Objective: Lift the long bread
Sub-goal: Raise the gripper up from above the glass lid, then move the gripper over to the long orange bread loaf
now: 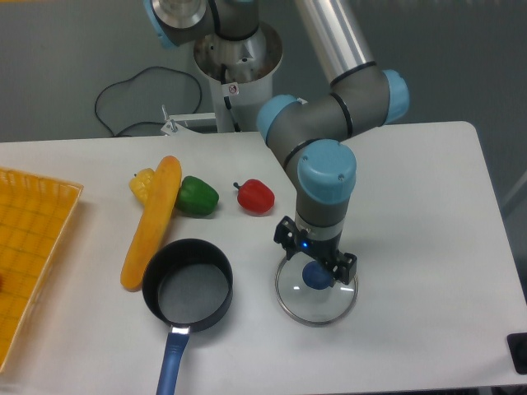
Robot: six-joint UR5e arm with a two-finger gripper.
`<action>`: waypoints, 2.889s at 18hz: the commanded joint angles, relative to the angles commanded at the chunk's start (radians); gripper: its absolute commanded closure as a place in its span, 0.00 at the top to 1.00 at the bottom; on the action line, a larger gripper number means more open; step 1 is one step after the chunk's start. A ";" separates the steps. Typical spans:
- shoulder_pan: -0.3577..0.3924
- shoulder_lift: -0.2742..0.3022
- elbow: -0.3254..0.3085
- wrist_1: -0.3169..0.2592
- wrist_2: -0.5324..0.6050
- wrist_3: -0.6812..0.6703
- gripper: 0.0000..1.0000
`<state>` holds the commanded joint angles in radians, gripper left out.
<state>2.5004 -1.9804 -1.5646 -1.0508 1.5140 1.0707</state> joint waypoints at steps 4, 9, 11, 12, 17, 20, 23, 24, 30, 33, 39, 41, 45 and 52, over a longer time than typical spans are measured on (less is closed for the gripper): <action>-0.011 0.011 -0.012 0.002 0.002 -0.002 1.00; -0.058 0.017 -0.026 -0.002 0.021 -0.059 1.00; -0.057 0.031 -0.029 -0.002 0.024 -0.119 1.00; -0.061 0.035 -0.040 -0.002 0.035 -0.127 1.00; -0.078 0.120 -0.077 -0.072 0.107 -0.130 1.00; -0.144 0.130 -0.091 -0.116 0.117 -0.205 1.00; -0.181 0.132 -0.083 -0.193 0.150 -0.326 1.00; -0.196 0.134 -0.089 -0.224 0.152 -0.345 1.00; -0.320 0.152 -0.127 -0.249 0.149 -0.466 1.00; -0.397 0.140 -0.138 -0.255 0.155 -0.523 1.00; -0.469 0.106 -0.176 -0.249 0.175 -0.618 1.00; -0.476 0.097 -0.183 -0.247 0.167 -0.624 1.00; -0.486 0.097 -0.186 -0.244 0.156 -0.630 1.00; -0.512 0.054 -0.189 -0.203 0.147 -0.672 1.00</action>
<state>1.9880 -1.9266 -1.7533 -1.2533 1.6613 0.3988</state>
